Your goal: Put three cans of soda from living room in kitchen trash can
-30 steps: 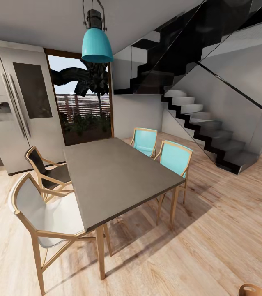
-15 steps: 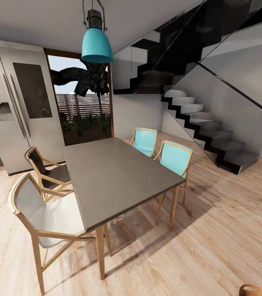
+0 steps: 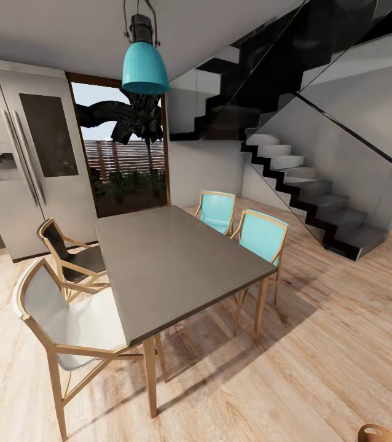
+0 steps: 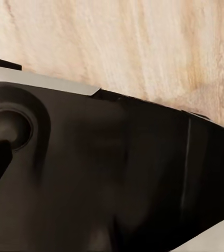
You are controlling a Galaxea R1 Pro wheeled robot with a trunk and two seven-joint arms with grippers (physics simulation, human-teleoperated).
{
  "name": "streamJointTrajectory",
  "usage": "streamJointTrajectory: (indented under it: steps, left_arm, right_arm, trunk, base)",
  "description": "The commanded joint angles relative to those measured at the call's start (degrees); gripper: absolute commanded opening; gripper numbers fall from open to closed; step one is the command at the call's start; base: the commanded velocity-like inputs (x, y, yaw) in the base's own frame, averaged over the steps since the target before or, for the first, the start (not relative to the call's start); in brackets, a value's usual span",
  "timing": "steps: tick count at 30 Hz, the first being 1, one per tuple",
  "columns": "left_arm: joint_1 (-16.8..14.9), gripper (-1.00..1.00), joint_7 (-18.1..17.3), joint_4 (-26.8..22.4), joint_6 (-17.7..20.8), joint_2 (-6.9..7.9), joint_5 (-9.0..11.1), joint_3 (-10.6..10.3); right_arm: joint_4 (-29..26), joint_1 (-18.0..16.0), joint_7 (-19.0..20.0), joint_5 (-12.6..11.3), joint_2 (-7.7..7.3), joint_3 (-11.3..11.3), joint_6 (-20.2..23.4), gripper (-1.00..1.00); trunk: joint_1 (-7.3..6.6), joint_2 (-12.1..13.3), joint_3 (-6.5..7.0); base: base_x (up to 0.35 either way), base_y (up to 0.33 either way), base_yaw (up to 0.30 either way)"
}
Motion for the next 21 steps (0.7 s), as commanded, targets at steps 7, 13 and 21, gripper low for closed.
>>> streamJointTrajectory:
  steps: [7,13,21]
  left_arm:
    - [0.0,1.00,0.0,-0.7,0.0,0.01,0.0,0.0]
    - [0.0,1.00,-0.1,-0.8,0.0,0.02,0.0,0.0]
    - [0.0,1.00,-0.1,-0.9,0.0,0.02,0.0,0.0]
  right_arm:
    - [-0.1,0.0,0.0,0.0,-0.02,0.0,0.0,1.00]
    - [-0.1,0.0,0.0,0.0,-0.02,0.1,0.0,1.00]
    - [-0.1,0.0,0.0,0.0,-0.02,0.1,0.0,1.00]
  trunk:
    - [0.00,0.0,0.00]
    - [0.00,0.0,0.00]
    - [0.00,0.0,0.00]
  base:
    - [0.000,0.000,0.000]
    - [0.000,0.000,0.000]
    - [0.000,0.000,0.000]
